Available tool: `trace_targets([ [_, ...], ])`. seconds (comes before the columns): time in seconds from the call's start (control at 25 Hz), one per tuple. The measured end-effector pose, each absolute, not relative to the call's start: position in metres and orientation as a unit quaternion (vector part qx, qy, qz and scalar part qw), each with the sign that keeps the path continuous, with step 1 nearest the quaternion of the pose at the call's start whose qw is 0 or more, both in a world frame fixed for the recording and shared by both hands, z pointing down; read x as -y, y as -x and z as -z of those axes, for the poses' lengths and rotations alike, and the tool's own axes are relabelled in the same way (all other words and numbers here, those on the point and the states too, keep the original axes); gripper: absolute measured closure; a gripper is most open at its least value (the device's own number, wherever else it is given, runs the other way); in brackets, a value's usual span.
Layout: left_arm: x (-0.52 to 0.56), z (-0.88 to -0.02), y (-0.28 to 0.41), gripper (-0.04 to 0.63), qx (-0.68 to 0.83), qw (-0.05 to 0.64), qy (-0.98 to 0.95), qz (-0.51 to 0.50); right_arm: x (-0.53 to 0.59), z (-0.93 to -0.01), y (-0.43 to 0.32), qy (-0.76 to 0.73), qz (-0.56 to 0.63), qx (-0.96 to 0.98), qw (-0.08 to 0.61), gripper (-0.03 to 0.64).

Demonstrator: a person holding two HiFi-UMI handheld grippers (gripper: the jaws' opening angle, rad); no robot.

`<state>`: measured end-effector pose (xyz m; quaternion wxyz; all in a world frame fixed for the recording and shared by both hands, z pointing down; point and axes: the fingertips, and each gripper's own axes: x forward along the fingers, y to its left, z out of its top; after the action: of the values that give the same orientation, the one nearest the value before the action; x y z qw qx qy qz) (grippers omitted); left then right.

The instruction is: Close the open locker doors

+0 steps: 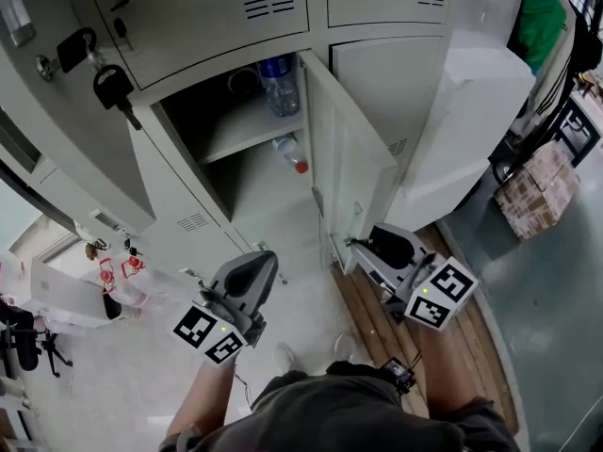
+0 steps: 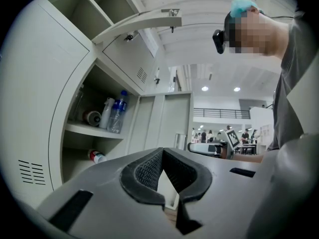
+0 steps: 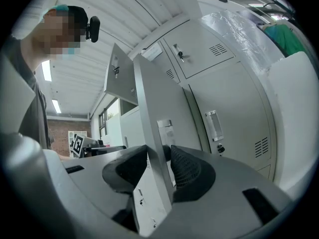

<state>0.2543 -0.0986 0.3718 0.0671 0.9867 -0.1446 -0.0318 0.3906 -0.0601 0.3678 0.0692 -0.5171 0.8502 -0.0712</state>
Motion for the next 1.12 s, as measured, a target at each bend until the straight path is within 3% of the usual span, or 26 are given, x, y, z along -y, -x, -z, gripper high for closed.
trace_targets([
  [1.12, 0.143, -0.366, -0.145, 0.586, 0.137, 0.075, -0.986, 0.056, 0.099, -0.367, -0.294, 0.547, 0.075, -0.832, 0.062, 0.505],
])
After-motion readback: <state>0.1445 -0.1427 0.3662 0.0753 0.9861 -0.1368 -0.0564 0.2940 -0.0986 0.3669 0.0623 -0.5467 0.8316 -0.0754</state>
